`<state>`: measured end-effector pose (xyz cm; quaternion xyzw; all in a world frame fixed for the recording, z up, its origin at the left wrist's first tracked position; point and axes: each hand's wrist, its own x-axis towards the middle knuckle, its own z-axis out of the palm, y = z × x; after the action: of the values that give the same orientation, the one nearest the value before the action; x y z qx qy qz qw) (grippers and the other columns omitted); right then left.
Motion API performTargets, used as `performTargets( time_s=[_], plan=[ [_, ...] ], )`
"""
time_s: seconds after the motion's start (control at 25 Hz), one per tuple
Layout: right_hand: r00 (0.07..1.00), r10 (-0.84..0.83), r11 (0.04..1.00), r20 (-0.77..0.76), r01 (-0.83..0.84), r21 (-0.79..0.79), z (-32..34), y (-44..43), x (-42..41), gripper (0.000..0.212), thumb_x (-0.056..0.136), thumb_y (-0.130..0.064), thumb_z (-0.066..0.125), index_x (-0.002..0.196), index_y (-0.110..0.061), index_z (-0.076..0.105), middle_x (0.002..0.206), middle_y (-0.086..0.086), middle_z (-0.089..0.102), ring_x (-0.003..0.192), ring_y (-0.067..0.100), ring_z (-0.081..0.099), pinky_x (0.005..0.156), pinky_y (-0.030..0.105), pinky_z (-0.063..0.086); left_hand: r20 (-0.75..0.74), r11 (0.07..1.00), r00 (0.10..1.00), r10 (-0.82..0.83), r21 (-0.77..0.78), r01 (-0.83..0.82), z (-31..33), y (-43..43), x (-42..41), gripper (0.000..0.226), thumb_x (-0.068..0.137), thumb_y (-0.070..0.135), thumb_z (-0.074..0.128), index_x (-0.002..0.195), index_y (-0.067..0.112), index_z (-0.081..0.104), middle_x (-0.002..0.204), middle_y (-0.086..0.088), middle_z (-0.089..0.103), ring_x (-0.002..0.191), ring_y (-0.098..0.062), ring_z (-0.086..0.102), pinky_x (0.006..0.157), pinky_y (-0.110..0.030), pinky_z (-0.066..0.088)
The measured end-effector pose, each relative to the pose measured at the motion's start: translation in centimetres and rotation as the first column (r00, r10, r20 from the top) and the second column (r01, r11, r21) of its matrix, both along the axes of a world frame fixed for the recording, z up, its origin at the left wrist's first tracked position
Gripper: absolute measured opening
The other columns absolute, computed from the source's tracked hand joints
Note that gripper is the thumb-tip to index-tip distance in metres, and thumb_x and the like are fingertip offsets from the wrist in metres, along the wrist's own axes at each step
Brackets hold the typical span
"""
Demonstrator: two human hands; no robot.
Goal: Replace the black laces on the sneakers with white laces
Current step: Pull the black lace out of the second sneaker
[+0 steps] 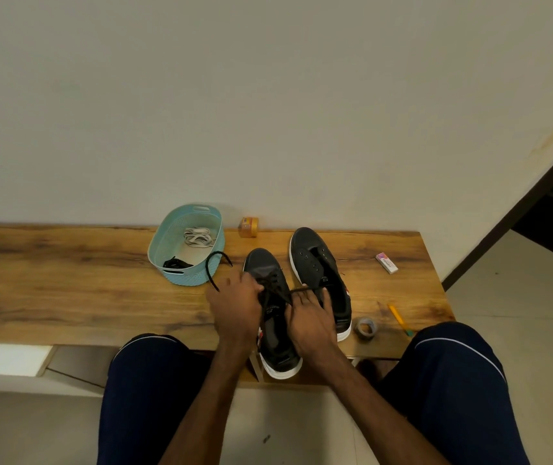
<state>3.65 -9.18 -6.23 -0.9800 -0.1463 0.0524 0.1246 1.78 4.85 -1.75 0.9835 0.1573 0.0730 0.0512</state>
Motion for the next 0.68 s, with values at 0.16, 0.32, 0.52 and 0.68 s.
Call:
performTargets(
  time_s=[0.16, 0.32, 0.52, 0.68],
  plan=[
    [1.0, -0.003, 1.0, -0.025, 0.003, -0.016, 0.1, -0.1, 0.1, 0.054, 0.106, -0.037, 0.02, 0.152, -0.013, 0.035, 0.158, 0.003, 0.037, 0.151, 0.014, 0.019, 0.123, 0.05, -0.002, 0.185, 0.927, 0.92, 0.344, -0.222, -0.302, 0.9, 3.8, -0.2, 0.02, 0.097, 0.03, 0.056, 0.105, 0.013, 0.062, 0.104, -0.006, 0.058, 0.089, -0.023, 0.058, 0.079, -0.043, 0.049],
    [0.999, -0.027, 1.0, -0.043, 0.026, -0.016, 0.4, -0.6, 0.2, 0.053, 0.106, -0.038, 0.02, 0.151, -0.015, 0.036, 0.158, 0.002, 0.038, 0.151, 0.014, 0.02, 0.123, 0.051, -0.003, 0.19, 0.849, 0.851, 0.49, -0.328, -0.415, 1.7, 6.1, -0.3, 0.022, 0.097, 0.03, 0.057, 0.104, 0.01, 0.061, 0.104, -0.011, 0.06, 0.091, -0.03, 0.06, 0.07, -0.044, 0.05],
    [1.0, 0.024, 0.992, -0.011, -0.022, 0.127, 0.8, 0.1, 0.1, 0.055, 0.102, -0.031, 0.04, 0.154, -0.027, 0.024, 0.162, 0.0, 0.026, 0.15, 0.018, 0.021, 0.12, 0.06, 0.004, -0.03, 0.932, 0.998, 0.046, -0.357, -0.054, 0.2, 2.6, -1.2, 0.043, 0.089, 0.038, 0.068, 0.126, 0.021, 0.053, 0.128, -0.005, 0.049, 0.116, -0.021, 0.05, 0.085, -0.036, 0.051],
    [0.986, 0.167, 0.98, 0.023, -0.168, 0.105, 1.0, 0.3, 0.6, 0.054, 0.097, -0.028, 0.051, 0.148, -0.032, 0.035, 0.156, -0.001, 0.033, 0.146, 0.02, 0.025, 0.117, 0.063, 0.002, -0.131, 0.88, 0.987, -0.088, -0.474, 0.015, -1.1, 0.8, -1.0, 0.057, 0.086, 0.045, 0.07, 0.133, 0.023, 0.049, 0.133, -0.005, 0.045, 0.122, -0.022, 0.049, 0.097, -0.041, 0.051]
  ],
)
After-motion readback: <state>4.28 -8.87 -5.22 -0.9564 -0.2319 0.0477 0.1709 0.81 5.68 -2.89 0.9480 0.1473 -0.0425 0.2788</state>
